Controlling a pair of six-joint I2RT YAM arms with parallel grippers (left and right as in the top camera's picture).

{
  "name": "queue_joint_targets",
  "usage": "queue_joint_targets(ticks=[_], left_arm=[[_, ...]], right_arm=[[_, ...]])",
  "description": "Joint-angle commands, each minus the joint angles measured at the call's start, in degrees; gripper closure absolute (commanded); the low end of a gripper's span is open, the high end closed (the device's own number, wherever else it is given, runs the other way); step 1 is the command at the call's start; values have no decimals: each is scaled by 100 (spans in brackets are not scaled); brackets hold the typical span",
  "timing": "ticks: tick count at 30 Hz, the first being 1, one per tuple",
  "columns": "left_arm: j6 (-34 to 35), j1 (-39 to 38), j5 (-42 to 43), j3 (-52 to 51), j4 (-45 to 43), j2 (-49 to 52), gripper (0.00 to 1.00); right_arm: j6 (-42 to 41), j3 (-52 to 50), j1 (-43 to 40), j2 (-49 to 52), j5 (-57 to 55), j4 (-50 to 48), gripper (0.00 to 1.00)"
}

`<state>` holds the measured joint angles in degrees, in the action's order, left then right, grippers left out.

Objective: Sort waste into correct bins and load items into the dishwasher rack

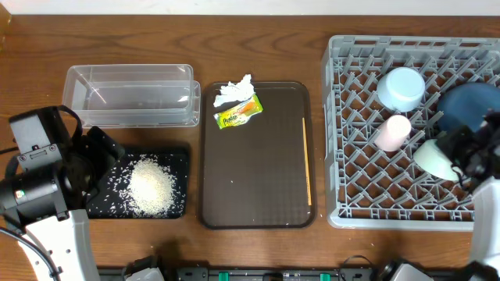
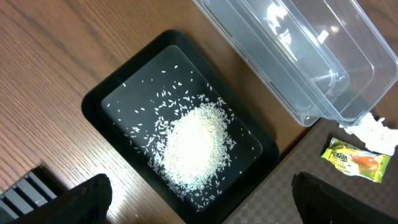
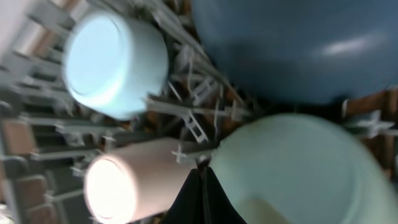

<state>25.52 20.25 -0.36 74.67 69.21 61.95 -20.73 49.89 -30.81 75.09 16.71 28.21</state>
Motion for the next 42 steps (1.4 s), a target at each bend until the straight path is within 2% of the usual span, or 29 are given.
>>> queue_joint_targets(ticks=[1, 11, 21, 28, 34, 42], left_arm=[[7, 31, -33, 57, 17, 15, 5], [7, 31, -33, 57, 17, 15, 5], [7, 31, -33, 57, 20, 15, 5], [7, 31, -33, 57, 20, 15, 5], [7, 31, -33, 57, 17, 15, 5], [4, 31, -33, 57, 17, 15, 5]], right_arm=[[-273, 57, 229, 55, -715, 173, 99], [-501, 59, 249, -341, -1504, 1191, 99], [-538, 76, 249, -1010, -1523, 1998, 99], [-538, 74, 249, -1244, -1484, 1117, 99], [-538, 72, 249, -699, -1521, 170, 99], [-538, 74, 249, 15, -1495, 245, 99]])
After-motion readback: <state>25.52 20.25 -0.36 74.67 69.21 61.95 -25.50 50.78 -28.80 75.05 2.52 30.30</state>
